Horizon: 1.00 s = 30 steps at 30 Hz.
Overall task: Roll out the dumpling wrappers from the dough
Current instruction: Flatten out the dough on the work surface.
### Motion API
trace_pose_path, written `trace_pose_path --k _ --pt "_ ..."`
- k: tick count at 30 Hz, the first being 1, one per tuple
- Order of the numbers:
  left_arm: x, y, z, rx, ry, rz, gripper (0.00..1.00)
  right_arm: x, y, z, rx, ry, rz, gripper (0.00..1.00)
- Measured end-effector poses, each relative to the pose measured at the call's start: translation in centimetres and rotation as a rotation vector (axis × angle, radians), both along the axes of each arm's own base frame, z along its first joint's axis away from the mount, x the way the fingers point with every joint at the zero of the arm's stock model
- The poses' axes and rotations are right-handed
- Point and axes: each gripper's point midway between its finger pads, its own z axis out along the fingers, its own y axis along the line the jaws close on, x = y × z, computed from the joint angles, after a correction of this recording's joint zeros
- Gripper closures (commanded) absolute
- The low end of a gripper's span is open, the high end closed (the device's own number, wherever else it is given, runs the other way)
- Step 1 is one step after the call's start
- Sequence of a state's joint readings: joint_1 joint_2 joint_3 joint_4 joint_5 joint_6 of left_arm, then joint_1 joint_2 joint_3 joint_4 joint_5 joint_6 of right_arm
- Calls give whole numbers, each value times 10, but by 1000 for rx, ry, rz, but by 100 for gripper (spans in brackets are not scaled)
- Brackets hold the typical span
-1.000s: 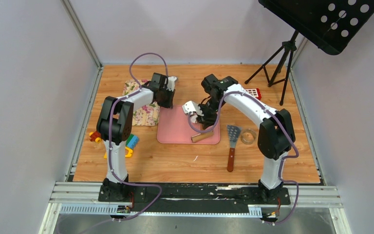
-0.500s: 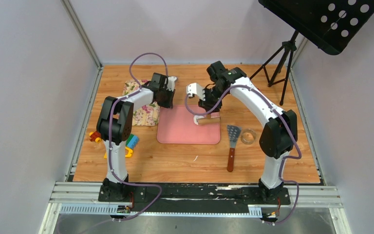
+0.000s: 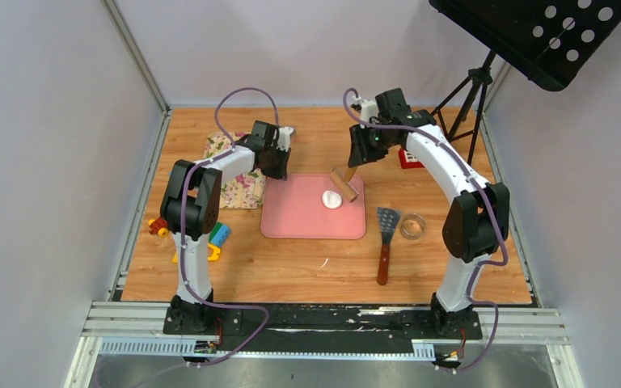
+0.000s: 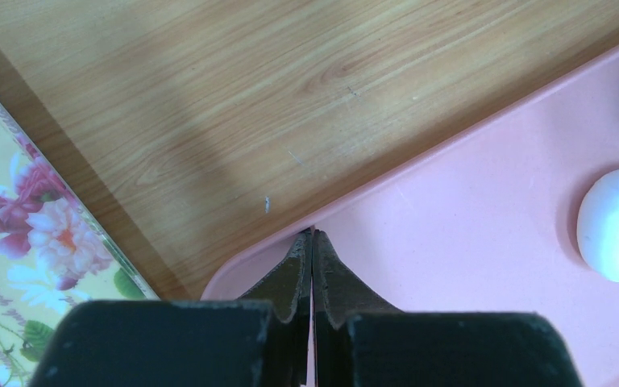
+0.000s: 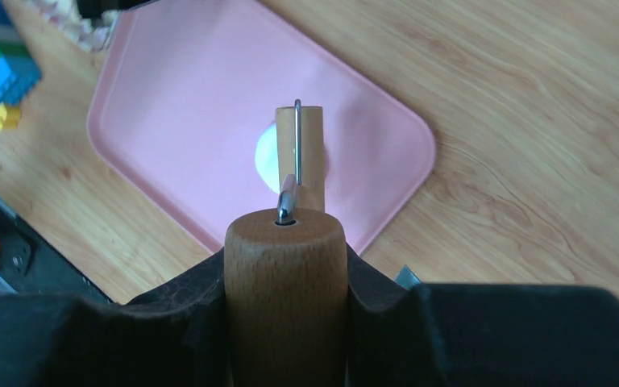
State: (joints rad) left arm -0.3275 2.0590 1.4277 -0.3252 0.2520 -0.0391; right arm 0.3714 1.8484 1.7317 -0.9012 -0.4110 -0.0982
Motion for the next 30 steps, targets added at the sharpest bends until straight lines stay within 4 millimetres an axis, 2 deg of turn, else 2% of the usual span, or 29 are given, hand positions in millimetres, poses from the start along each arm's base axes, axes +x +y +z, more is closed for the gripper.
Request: trace_pose_path --k 4,7,17,24,30 --pt "0 0 0 0 0 0 100 17 -16 -12 35 57 -164 100" --pt "0 0 0 0 0 0 100 23 -16 -22 44 82 -214 100" --pt "0 0 0 0 0 0 100 11 -16 -63 39 165 -275 100" --pt "0 0 0 0 0 1 100 4 -13 -64 85 167 -281 100" --pt "0 0 0 0 1 1 100 0 4 -62 135 177 -256 100"
